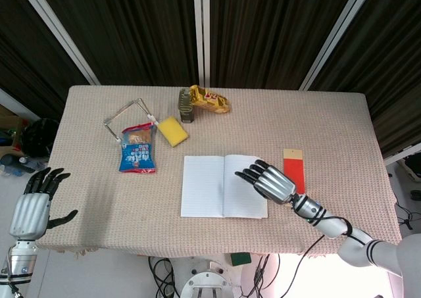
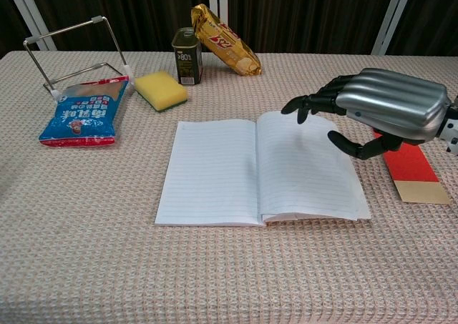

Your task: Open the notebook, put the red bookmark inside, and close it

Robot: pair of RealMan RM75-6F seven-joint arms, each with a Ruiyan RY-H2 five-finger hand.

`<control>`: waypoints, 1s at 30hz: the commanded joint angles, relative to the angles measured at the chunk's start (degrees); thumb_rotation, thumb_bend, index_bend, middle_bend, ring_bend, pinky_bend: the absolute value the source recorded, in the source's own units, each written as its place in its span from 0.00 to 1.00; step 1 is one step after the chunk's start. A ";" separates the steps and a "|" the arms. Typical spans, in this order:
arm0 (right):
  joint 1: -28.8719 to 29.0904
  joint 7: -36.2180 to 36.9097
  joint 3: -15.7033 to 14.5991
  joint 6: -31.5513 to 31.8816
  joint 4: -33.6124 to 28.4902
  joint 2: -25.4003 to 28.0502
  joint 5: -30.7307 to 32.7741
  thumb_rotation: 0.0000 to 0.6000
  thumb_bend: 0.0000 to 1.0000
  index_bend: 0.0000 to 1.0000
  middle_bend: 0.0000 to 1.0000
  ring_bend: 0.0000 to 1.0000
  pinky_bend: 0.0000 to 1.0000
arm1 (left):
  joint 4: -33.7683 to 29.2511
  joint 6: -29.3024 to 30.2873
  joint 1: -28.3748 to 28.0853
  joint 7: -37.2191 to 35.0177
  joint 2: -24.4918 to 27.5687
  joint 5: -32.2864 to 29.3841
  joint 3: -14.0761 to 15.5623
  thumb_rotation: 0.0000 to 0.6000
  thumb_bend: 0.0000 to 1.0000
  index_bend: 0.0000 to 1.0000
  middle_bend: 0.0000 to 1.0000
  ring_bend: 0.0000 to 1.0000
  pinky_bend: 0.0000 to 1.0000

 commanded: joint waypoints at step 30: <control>-0.69 -7.34 -7.40 -2.58 17.45 5.64 -10.59 1.00 0.05 0.20 0.17 0.11 0.15 | -3.05 -0.20 -0.22 3.43 0.09 -0.02 0.28 1.00 0.00 0.22 0.15 0.08 0.12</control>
